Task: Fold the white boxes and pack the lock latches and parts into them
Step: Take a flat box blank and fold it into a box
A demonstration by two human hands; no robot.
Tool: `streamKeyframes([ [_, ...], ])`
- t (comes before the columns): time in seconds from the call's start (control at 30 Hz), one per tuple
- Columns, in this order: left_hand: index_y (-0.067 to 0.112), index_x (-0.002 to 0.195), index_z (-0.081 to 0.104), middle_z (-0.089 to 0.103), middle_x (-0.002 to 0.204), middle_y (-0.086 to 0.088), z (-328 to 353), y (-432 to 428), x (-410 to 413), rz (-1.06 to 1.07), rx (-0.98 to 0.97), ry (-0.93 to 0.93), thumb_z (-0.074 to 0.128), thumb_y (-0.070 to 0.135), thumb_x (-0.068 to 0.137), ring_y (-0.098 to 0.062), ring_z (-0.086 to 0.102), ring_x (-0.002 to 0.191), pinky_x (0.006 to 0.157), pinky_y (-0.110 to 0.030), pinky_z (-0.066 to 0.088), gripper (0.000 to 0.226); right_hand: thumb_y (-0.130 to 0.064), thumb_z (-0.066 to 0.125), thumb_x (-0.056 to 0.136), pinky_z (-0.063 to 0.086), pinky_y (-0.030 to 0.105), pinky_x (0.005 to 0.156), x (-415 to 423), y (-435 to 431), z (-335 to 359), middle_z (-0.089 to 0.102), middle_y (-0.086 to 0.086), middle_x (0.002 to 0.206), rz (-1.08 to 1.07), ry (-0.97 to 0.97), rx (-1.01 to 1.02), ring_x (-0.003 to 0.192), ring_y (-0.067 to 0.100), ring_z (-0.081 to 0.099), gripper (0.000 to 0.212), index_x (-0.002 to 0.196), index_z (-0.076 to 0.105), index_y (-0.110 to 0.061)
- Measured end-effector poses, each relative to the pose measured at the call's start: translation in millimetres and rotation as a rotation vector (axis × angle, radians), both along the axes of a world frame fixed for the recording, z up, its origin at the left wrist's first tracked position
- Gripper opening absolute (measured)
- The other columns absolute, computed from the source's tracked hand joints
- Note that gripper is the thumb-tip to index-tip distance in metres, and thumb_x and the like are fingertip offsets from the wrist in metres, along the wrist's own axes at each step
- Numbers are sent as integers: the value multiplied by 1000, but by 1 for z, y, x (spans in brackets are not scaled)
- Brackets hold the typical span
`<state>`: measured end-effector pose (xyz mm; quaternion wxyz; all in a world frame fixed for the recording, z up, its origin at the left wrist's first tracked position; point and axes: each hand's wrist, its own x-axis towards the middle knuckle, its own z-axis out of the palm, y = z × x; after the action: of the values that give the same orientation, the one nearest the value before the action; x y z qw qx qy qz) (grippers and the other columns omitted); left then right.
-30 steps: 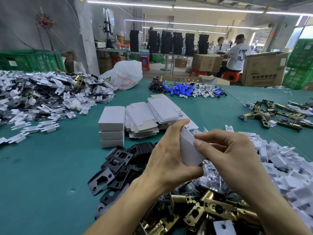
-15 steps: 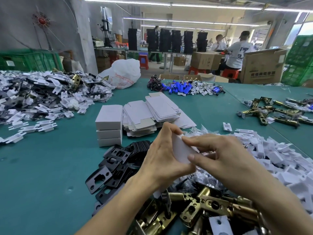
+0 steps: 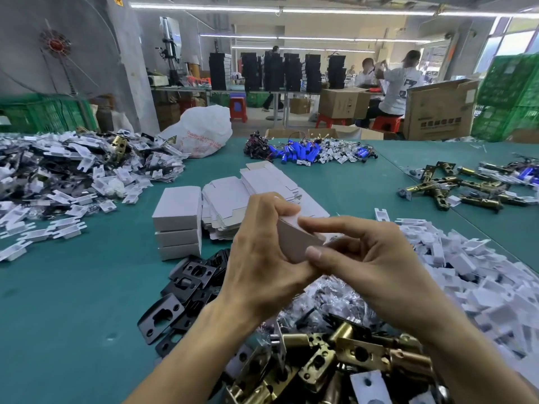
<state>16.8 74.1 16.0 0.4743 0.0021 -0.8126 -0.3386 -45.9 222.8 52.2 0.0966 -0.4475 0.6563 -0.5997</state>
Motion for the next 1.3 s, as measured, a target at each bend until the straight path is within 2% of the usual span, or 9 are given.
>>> streamKeyframes([
  [0.17,35,109,39,50,102,12,11,-2,6,26,-10,-29,77,55,63,-6,58,86,61,-28,52,62,-22,75,70,59,25,78,3,-2,1,76,-10,102,-50,49,-142,90,13,74,26,95,78,-26],
  [0.47,37,131,26,34,129,14,23,3,11,50,3,-111,77,68,60,-3,43,117,93,-10,40,93,3,72,83,57,22,57,-7,6,4,70,-5,101,-261,125,-161,72,16,73,48,116,63,-31],
  [0.63,24,107,52,61,101,0,42,-4,12,-199,946,-317,73,77,60,-12,64,82,63,-27,55,74,0,76,77,60,29,82,-12,12,9,64,-7,117,-286,232,-113,94,14,71,60,123,59,-33],
  [0.73,16,130,59,68,122,-15,43,-9,15,-654,1295,-576,64,80,65,-31,70,95,79,-48,60,91,10,75,75,57,26,88,-7,9,7,62,-7,113,-157,348,-41,106,11,66,54,110,66,-31],
  [0.83,7,132,59,70,114,-17,37,-8,13,-813,1432,-464,65,74,70,-35,69,94,85,-54,58,92,15,72,75,55,22,91,-4,5,3,60,-14,109,-47,336,62,115,7,61,48,99,69,-27],
  [0.97,5,126,60,72,108,-14,30,-8,10,-736,1332,-382,86,66,55,-32,70,101,87,-52,58,98,-17,79,80,52,25,93,-2,4,0,61,-23,114,-25,396,213,113,2,60,25,96,68,-32],
  [1.07,15,133,56,70,120,-19,25,-5,13,-743,1149,-376,96,57,40,-35,68,111,86,-49,60,109,-48,74,76,57,26,84,0,4,4,67,-23,110,-40,150,149,104,2,65,28,102,65,-40],
  [1.2,34,114,71,72,116,-10,20,-4,14,-759,921,-354,94,55,50,-27,70,108,80,-42,61,72,-69,73,69,54,13,69,1,5,8,60,-29,116,-67,21,74,101,-6,64,56,119,54,-54],
  [1.3,39,109,73,74,113,-5,22,-6,14,-757,830,-308,92,48,59,-24,71,106,81,-40,61,55,-56,73,66,57,18,73,-2,7,7,60,-28,115,-45,23,102,103,-1,65,63,126,52,-55],
])
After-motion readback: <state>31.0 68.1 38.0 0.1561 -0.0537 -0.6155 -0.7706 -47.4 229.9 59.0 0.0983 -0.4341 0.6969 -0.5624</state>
